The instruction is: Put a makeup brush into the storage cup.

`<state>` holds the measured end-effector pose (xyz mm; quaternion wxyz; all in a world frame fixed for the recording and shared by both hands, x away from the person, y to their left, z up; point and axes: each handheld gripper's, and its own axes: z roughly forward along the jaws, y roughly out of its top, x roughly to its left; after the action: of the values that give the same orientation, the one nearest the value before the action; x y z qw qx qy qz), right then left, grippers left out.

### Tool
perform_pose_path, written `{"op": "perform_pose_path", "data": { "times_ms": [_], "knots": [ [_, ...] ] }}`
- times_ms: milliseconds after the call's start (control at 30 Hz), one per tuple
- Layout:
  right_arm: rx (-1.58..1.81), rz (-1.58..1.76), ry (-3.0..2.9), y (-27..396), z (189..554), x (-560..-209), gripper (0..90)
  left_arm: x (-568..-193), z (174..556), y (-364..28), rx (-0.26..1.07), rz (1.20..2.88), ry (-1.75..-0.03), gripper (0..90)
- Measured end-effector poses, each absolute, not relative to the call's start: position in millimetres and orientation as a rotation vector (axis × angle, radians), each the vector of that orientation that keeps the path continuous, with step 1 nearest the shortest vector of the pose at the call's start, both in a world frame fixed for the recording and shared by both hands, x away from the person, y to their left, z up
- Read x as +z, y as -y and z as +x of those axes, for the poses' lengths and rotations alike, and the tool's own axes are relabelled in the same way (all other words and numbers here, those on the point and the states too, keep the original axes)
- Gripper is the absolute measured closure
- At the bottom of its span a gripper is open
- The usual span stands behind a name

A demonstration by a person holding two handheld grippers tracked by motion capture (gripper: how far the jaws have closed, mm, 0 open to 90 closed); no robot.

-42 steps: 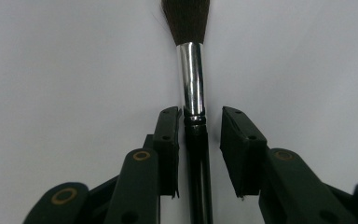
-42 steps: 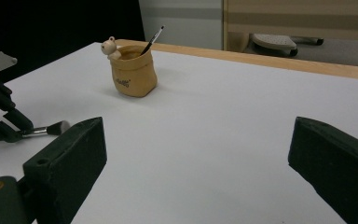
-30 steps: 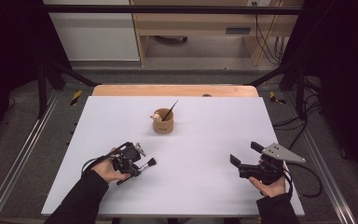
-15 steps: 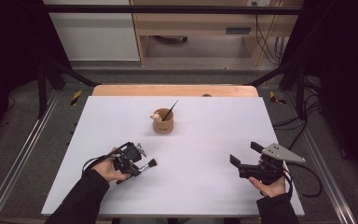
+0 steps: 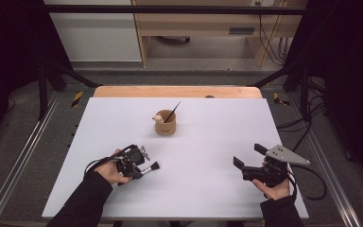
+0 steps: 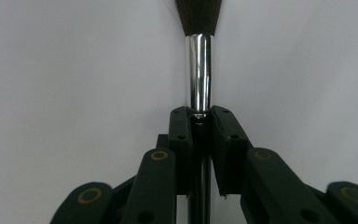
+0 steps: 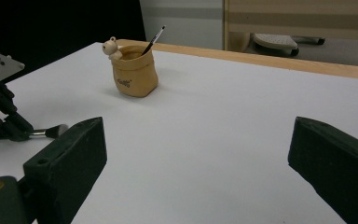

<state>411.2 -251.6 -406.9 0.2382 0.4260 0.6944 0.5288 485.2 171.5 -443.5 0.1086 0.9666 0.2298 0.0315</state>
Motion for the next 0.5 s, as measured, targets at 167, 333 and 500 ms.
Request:
{"op": "perform_pose_path", "data": {
  "times_ms": [167,333,500],
  "knots": [
    [1.450,1.166,-1.903,251.5,411.3,-407.0,5.1,-442.9,485.3,-169.1,0.098,2.876,-0.634,78.9],
    [1.456,1.165,-1.901,252.1,411.0,-406.6,5.1,-442.3,483.6,-167.5,0.115,2.895,-0.603,79.0],
    [1.452,1.165,-1.903,251.6,411.3,-406.9,5.1,-439.7,482.9,-171.1,0.103,2.882,-0.595,79.1]
  ]
}}
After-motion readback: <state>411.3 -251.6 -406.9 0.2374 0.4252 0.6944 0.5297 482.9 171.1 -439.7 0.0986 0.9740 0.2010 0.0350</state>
